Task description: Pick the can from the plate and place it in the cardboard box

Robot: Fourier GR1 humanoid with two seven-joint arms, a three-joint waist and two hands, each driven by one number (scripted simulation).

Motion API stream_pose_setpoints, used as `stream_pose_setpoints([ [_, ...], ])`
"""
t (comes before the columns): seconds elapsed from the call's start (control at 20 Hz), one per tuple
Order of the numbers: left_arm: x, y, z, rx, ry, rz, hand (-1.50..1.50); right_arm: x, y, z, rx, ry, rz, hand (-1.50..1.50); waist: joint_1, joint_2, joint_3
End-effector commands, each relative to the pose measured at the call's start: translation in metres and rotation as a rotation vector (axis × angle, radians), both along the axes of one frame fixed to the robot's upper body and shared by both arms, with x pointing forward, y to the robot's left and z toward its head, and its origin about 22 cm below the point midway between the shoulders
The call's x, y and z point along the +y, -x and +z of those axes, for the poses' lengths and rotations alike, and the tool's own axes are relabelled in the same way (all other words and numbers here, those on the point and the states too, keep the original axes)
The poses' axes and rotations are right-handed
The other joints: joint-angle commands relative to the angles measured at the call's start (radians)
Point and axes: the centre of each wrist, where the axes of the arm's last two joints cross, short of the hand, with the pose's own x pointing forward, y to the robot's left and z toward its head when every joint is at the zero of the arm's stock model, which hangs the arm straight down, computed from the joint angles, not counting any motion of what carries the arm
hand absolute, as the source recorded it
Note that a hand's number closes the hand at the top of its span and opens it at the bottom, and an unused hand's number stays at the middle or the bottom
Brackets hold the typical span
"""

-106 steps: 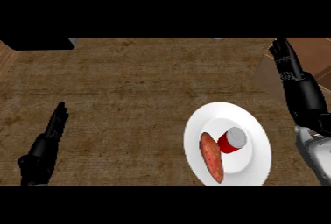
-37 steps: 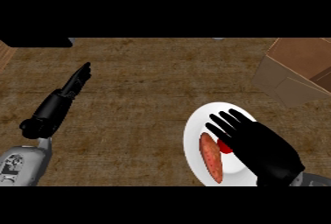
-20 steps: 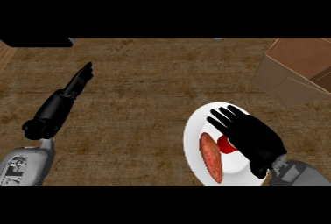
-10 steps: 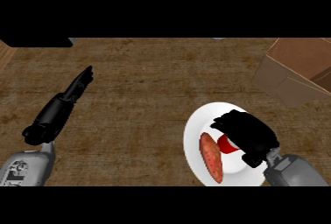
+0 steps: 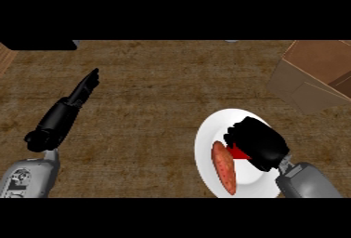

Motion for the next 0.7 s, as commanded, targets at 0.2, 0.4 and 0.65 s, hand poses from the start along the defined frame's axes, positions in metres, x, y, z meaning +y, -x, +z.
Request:
stream_pose_setpoints([
  [0.2, -0.011, -0.005, 0.010, -0.020, -0.001, -0.012, 0.00, 0.039, -0.023, 0.004, -0.060, -0.183, -0.016, 1.50, 0.010, 0.003, 0.001],
  [0.4, -0.020, -0.002, -0.002, -0.001, 0.009, -0.030, 0.00, 0.091, -0.047, 0.008, 0.041, -0.329, -0.200, 1.50, 0.032, 0.009, 0.001],
  [0.65, 0.007, 0.013, -0.005, -0.003, -0.004, -0.002, 0.00, 0.100, -0.071, 0.043, -0.163, -0.378, -0.160, 1.50, 0.011, 0.001, 0.000],
])
